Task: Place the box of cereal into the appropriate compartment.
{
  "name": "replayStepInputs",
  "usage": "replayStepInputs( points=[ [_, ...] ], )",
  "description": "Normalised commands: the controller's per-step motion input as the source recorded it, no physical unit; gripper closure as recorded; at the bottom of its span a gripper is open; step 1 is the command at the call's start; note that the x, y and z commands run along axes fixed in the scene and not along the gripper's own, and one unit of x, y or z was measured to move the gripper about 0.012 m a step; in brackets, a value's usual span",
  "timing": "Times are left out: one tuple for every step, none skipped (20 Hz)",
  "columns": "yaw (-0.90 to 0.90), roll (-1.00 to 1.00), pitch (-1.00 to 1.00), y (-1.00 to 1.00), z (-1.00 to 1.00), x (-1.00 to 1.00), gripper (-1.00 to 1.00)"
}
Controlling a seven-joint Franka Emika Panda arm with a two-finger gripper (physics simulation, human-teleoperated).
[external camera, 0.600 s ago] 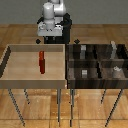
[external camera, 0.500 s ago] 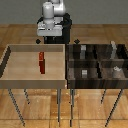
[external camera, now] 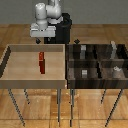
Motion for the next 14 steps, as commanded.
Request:
replayStepInputs(
  points=[
    [0.0,0.0,0.0,0.0,0.0,1.0,-1.0],
    [0.0,0.0,0.0,0.0,0.0,1.0,-1.0],
    [0.0,0.0,0.0,0.0,0.0,1.0,-1.0],
    [0.0,0.0,0.0,0.0,0.0,1.0,-1.0],
    [0.0,0.0,0.0,0.0,0.0,1.0,-1.0],
    [0.0,0.0,0.0,0.0,0.0,1.0,-1.0],
    [0.0,0.0,0.0,0.0,0.0,1.0,-1.0],
    [0.0,0.0,0.0,0.0,0.0,1.0,-1.0],
    [0.0,0.0,0.0,0.0,0.0,1.0,-1.0],
    [0.0,0.0,0.0,0.0,0.0,1.0,-1.0],
    [0.0,0.0,0.0,0.0,0.0,1.0,-1.0],
    [0.0,0.0,0.0,1.0,0.0,1.0,-1.0],
    [0.0,0.0,0.0,0.0,0.0,0.0,-1.0],
    [0.0,0.0,0.0,0.0,0.0,0.0,-1.0]
  ],
)
